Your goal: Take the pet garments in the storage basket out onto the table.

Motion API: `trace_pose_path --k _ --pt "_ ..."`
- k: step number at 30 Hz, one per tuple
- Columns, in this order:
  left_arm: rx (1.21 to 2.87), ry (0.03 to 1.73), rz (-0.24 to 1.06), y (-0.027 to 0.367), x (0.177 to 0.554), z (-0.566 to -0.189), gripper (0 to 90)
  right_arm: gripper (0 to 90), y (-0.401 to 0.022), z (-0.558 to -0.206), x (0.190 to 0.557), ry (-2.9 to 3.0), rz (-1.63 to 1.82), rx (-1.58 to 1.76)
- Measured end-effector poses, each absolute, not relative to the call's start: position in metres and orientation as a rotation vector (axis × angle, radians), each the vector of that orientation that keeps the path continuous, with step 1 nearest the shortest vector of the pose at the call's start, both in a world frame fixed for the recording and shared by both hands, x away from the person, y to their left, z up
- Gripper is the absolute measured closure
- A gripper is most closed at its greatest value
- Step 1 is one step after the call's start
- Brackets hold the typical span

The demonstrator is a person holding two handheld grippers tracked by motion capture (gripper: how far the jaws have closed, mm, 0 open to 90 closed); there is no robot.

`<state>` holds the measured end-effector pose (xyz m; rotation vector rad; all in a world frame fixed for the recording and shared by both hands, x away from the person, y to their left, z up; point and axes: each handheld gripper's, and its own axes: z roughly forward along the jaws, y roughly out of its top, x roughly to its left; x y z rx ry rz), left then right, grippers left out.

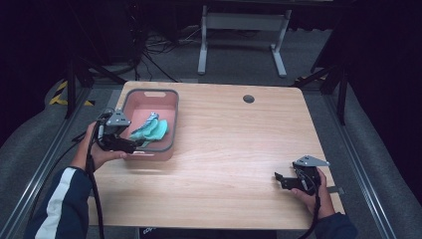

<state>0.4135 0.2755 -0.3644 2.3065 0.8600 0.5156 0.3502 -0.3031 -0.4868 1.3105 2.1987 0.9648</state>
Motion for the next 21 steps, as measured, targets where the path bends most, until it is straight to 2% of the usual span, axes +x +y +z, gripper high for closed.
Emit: trace_pose_path --k 21 --pt "2.464 0.974 0.444 0.248 0.481 -0.393 23.1 14.7 -0.303 -0.487 0.350 2.199 0.965 1.311"
